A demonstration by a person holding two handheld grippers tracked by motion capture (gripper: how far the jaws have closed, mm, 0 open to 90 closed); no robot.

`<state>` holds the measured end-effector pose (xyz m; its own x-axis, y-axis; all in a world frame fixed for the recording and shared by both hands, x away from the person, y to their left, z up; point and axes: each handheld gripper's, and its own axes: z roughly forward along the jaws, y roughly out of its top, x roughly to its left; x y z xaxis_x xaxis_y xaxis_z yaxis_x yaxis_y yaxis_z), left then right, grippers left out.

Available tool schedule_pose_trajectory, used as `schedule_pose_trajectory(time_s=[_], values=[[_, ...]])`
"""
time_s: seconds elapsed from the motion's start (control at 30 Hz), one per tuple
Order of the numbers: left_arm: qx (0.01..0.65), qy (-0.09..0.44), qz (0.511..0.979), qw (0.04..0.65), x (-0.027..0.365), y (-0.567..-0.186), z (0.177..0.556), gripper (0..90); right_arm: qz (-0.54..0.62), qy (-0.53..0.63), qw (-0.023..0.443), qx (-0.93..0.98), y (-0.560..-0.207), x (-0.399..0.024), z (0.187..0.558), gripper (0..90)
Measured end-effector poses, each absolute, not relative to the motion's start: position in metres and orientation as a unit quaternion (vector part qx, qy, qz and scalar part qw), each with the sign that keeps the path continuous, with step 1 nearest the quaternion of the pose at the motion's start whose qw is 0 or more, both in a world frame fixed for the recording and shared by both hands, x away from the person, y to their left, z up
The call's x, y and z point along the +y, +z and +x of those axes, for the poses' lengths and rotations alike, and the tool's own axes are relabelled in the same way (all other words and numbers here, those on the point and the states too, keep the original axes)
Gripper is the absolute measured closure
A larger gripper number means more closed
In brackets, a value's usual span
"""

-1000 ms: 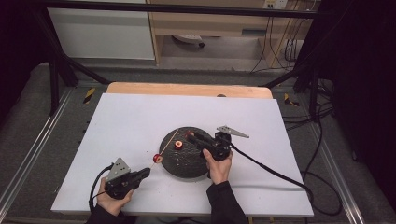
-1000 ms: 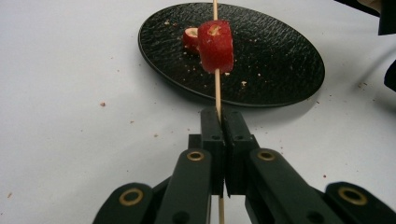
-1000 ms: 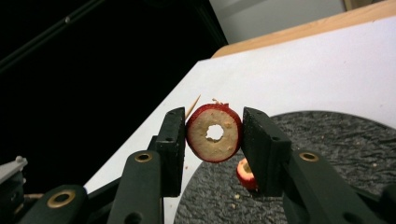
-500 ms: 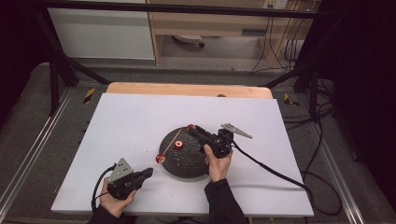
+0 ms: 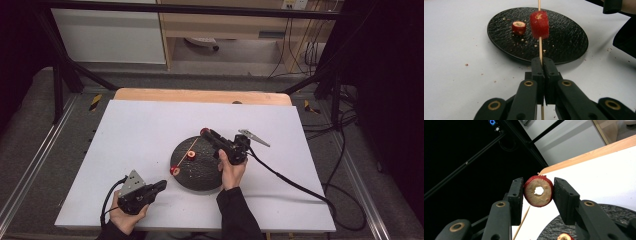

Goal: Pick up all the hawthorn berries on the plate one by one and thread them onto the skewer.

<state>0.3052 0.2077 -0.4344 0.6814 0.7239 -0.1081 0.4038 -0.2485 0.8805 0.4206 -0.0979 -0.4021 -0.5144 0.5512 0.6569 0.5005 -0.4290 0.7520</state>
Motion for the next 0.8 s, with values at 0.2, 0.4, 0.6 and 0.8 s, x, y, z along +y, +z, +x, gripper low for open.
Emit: schedule_pose_trajectory(time_s=[0.2, 0.4, 0.6, 0.8], values=[[0.366, 0.163, 0.77, 0.497, 0.2047, -0.4345, 0.3048, 88.3, 0.496, 0.696, 0.016, 0.519, -0.4051, -0.0961, 0.4222, 61.3], [0.365, 0.16, 0.771, 0.497, 0.2011, -0.4352, 0.3043, 88.3, 0.498, 0.7, 0.011, 0.512, -0.4089, -0.0936, 0.4222, 61.3], [0.366, 0.158, 0.77, 0.498, 0.1998, -0.4354, 0.3041, 88.3, 0.5, 0.704, 0.008, 0.505, -0.4108, -0.0921, 0.4216, 61.3], [0.367, 0.157, 0.77, 0.498, 0.1993, -0.4356, 0.3042, 88.3, 0.499, 0.705, 0.004, 0.503, -0.4124, -0.0909, 0.4213, 61.3]])
